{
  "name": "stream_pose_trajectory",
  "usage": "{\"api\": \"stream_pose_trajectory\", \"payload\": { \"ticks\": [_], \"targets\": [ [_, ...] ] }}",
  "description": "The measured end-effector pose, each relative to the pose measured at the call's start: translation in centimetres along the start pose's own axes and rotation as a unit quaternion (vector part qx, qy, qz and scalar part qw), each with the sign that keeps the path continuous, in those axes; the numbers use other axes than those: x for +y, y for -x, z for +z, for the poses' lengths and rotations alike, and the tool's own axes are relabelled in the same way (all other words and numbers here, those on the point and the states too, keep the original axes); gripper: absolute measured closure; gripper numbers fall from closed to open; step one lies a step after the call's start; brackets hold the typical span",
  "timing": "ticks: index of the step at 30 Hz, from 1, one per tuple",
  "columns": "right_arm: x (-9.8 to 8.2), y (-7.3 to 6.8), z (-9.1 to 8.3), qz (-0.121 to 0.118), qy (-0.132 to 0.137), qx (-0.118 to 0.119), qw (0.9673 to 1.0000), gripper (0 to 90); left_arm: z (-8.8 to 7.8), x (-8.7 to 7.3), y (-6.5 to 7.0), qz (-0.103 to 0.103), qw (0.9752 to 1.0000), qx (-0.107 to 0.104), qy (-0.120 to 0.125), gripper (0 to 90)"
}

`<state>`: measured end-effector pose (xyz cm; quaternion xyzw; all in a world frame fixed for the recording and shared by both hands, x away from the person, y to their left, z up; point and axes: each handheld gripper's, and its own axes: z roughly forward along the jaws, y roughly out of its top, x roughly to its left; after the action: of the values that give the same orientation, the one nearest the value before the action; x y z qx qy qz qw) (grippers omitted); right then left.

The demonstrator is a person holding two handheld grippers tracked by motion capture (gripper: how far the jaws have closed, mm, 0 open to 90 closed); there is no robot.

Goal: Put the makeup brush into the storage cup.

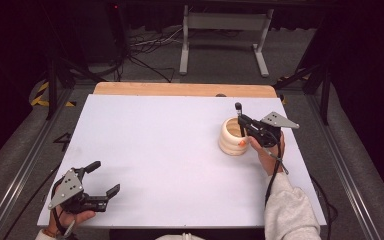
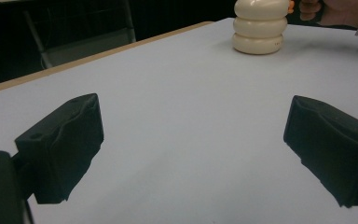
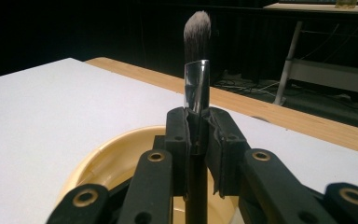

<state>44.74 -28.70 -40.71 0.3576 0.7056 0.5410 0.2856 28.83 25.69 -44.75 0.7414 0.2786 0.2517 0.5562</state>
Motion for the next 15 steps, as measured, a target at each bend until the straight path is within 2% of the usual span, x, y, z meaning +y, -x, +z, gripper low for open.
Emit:
{"api": "stream_pose_trajectory", "payload": {
  "ticks": [9,15],
  "targets": [
    [0.33,-0.1,-0.23,-0.005,0.004,-0.002,1.0,69.6,0.0,-0.02,0.04,-0.001,1.0,-0.001,0.001,5.6],
    [0.9,-0.15,-0.7,-0.004,0.017,-0.007,0.9998,62.7,0.02,-0.01,-0.03,0.001,1.0,-0.001,-0.001,5.6]
  ]
}}
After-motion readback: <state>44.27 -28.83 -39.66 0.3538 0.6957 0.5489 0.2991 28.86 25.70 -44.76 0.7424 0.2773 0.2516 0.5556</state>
